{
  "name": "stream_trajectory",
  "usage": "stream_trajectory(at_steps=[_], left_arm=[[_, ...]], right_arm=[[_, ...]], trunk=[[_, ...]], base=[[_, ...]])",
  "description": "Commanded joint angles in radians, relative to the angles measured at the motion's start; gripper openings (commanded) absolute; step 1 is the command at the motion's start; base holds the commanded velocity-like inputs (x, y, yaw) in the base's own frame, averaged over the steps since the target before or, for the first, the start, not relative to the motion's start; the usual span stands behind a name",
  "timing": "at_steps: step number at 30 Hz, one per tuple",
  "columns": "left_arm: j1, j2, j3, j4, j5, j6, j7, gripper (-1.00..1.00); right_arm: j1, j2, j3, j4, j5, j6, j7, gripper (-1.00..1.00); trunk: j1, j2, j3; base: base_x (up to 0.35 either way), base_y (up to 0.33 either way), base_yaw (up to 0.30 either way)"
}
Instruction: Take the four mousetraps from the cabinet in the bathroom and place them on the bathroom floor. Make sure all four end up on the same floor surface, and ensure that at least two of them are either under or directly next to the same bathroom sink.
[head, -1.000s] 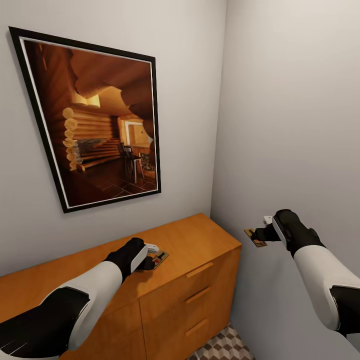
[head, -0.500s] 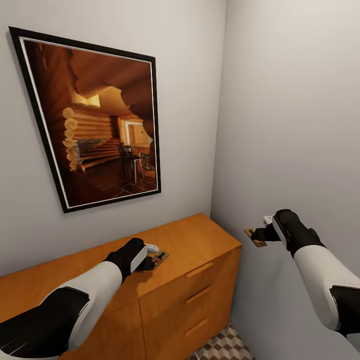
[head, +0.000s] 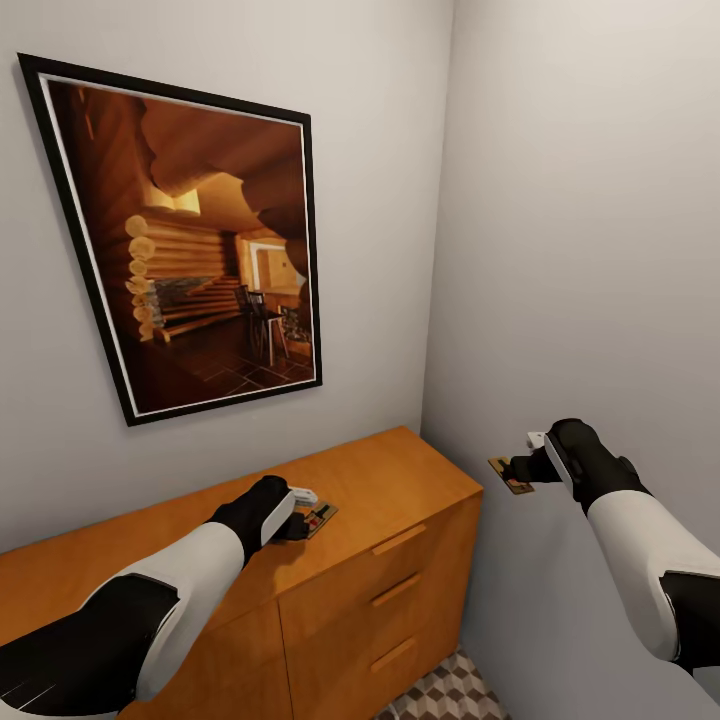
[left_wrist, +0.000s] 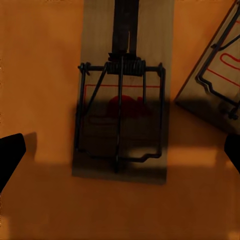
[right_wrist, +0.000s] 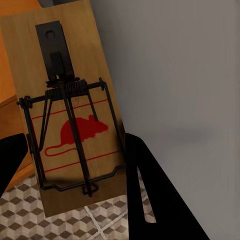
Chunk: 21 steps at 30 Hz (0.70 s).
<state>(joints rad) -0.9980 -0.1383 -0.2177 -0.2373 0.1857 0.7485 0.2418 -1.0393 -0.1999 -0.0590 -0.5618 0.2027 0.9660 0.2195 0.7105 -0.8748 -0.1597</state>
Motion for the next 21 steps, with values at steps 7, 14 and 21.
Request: stream_trajectory(at_steps=[7, 14, 21], left_arm=[[-0.001, 0.0, -0.006, -0.002, 0.011, 0.005, 0.007, 1.0], [-0.001, 0.0, -0.006, -0.002, 0.013, 0.005, 0.007, 1.0], [-0.001, 0.0, -0.006, -0.002, 0.014, 0.006, 0.008, 1.0]], right_arm=[[-0.001, 0.0, -0.004, -0.001, 0.011, 0.003, 0.009, -1.0], [-0.001, 0.0, -0.004, -0.001, 0.011, 0.003, 0.009, -1.0], [-0.001, 0.0, -0.004, -0.001, 0.011, 0.003, 0.009, -1.0]], trunk=[[0.0, -0.001, -0.002], [0.0, -0.001, -0.002], [0.0, -0.001, -0.002]], base=[[0.0, 0.0, 0.0], [0.0, 0.0, 0.0], [0.0, 0.0, 0.0]])
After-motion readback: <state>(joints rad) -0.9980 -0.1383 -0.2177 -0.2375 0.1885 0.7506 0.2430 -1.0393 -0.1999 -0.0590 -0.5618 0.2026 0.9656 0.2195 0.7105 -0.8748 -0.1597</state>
